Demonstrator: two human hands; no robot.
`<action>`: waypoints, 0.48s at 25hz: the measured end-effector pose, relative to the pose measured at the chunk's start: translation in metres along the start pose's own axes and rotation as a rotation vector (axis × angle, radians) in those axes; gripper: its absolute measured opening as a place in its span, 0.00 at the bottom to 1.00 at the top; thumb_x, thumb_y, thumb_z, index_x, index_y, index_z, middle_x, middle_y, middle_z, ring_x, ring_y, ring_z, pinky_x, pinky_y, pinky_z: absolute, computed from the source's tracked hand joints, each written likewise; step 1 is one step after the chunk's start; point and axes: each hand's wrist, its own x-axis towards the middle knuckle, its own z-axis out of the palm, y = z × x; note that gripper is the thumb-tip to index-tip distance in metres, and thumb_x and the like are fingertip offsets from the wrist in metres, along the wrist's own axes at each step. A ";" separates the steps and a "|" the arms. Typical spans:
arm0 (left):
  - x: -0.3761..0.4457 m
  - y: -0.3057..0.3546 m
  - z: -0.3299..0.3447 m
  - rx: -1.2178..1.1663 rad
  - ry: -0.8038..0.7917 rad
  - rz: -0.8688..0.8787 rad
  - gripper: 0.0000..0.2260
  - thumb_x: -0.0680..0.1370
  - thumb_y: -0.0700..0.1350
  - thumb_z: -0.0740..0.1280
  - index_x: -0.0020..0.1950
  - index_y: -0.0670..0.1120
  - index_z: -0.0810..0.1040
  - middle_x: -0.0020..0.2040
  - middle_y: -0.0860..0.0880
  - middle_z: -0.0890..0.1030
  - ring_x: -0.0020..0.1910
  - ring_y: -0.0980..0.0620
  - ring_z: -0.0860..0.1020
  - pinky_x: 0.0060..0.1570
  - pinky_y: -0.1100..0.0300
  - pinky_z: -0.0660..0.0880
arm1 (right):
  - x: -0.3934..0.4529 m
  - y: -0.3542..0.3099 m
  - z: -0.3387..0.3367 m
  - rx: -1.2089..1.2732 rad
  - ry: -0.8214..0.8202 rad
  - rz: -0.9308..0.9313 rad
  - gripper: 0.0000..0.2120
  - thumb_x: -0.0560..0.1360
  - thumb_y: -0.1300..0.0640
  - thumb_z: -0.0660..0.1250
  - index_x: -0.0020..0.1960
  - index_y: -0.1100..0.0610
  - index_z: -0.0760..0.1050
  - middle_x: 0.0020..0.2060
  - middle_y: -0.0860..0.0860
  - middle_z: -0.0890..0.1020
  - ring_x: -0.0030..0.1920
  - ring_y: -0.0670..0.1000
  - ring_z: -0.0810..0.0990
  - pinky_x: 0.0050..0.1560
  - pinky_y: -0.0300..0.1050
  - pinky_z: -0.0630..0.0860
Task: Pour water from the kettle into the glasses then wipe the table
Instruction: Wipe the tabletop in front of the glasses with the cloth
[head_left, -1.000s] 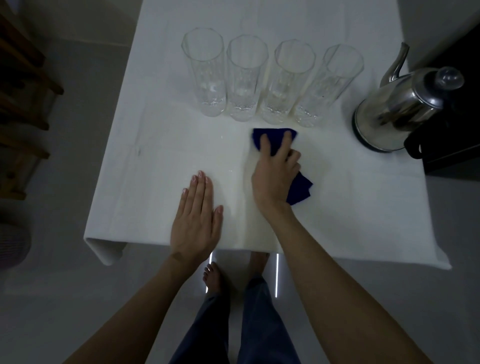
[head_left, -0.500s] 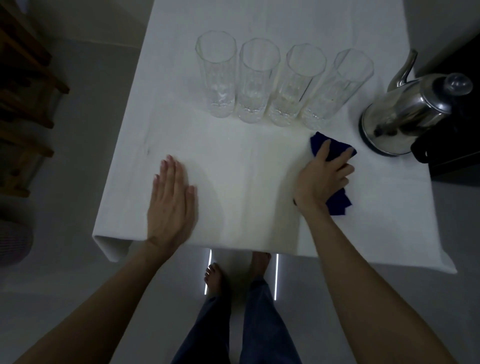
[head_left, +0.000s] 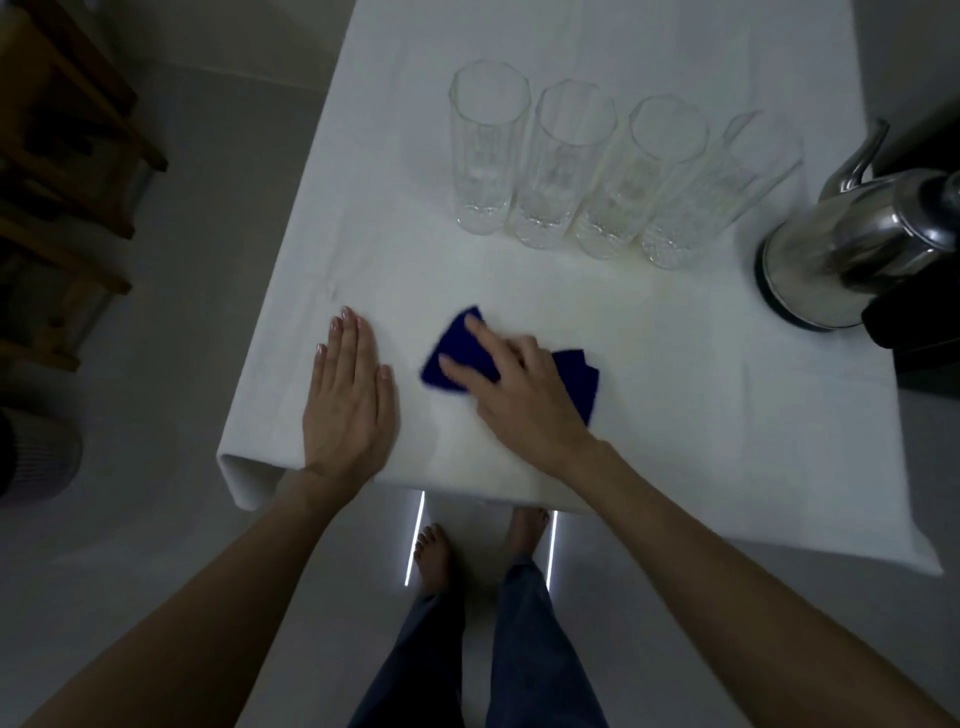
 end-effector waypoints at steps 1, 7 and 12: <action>0.000 0.000 0.000 -0.001 0.001 -0.001 0.25 0.83 0.45 0.49 0.78 0.35 0.54 0.78 0.38 0.56 0.78 0.44 0.54 0.77 0.51 0.49 | -0.022 0.010 -0.005 -0.002 -0.035 -0.124 0.20 0.78 0.60 0.60 0.68 0.53 0.78 0.72 0.64 0.73 0.53 0.65 0.75 0.50 0.60 0.76; 0.001 0.001 0.001 -0.006 0.020 -0.012 0.24 0.83 0.45 0.49 0.77 0.35 0.56 0.78 0.39 0.57 0.78 0.44 0.55 0.77 0.50 0.50 | -0.090 0.072 -0.041 -0.063 0.262 0.338 0.20 0.79 0.62 0.61 0.70 0.56 0.75 0.73 0.64 0.70 0.58 0.66 0.71 0.59 0.60 0.69; 0.000 0.002 0.001 -0.006 0.018 -0.011 0.25 0.83 0.45 0.49 0.77 0.35 0.56 0.78 0.39 0.57 0.78 0.44 0.55 0.77 0.50 0.51 | 0.008 0.046 -0.017 -0.059 0.391 1.185 0.22 0.79 0.64 0.59 0.73 0.57 0.73 0.76 0.66 0.64 0.62 0.72 0.69 0.57 0.61 0.67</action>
